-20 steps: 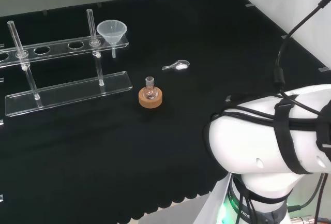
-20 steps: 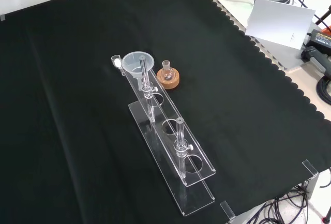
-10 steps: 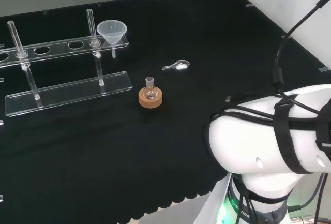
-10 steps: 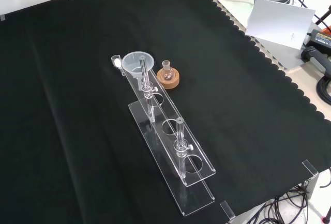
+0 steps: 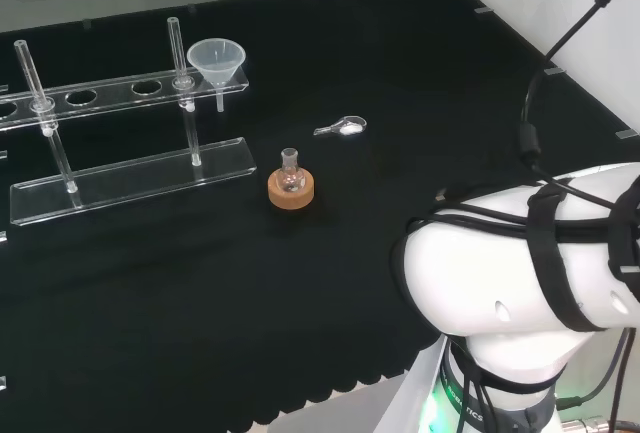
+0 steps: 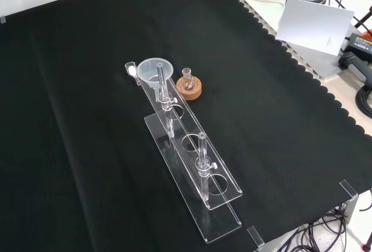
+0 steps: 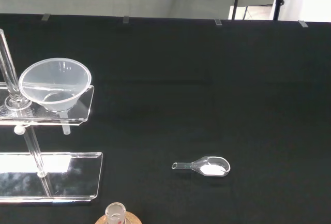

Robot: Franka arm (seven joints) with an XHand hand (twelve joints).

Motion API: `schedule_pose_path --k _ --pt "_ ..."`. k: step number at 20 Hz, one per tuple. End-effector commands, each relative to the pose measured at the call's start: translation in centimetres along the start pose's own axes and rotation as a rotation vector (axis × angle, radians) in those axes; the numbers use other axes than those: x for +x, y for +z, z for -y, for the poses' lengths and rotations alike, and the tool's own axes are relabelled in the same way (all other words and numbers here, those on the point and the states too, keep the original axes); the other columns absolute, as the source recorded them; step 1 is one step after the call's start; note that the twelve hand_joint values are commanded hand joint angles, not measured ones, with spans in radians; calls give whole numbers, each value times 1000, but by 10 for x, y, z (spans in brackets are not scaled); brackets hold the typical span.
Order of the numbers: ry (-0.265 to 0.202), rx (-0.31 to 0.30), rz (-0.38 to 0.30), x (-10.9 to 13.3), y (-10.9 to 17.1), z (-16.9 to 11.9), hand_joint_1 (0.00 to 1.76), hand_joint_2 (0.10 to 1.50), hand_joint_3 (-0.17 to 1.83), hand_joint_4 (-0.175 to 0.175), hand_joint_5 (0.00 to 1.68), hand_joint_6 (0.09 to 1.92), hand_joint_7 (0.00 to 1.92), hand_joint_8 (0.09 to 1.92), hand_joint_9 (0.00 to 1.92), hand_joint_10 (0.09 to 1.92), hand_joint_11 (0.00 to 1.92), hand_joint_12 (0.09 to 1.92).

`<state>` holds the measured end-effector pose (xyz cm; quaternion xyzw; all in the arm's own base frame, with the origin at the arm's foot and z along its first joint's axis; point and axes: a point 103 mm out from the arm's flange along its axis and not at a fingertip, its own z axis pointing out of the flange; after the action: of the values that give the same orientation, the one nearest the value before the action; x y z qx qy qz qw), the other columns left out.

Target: Pick up the funnel from the transparent funnel stand.

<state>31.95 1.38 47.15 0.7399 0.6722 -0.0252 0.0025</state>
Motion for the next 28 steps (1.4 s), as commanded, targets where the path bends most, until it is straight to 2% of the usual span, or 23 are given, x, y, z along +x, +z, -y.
schedule_pose_path --k 1,2,5,9,12,20,28 --pt "-54 13 85 23 9 -19 0 1143 453 11 216 87 0 474 176 648 180 1352" --pt "-59 20 98 26 13 -25 0 1143 453 11 216 87 0 473 177 648 181 1352" --pt "-58 37 28 31 31 -40 0 1144 451 10 218 87 0 473 178 649 183 1352" --pt "-68 66 -8 33 46 -61 0 1145 448 10 220 87 0 475 179 650 184 1352" --pt "-83 86 -4 32 55 -76 0 1142 443 9 218 87 4 480 182 651 183 1352" --pt "-126 143 19 45 84 -109 0 1112 408 4 203 87 8 504 180 658 157 1371" --pt "-175 200 36 66 119 -135 0 1088 380 -2 179 87 11 524 176 669 129 1387"
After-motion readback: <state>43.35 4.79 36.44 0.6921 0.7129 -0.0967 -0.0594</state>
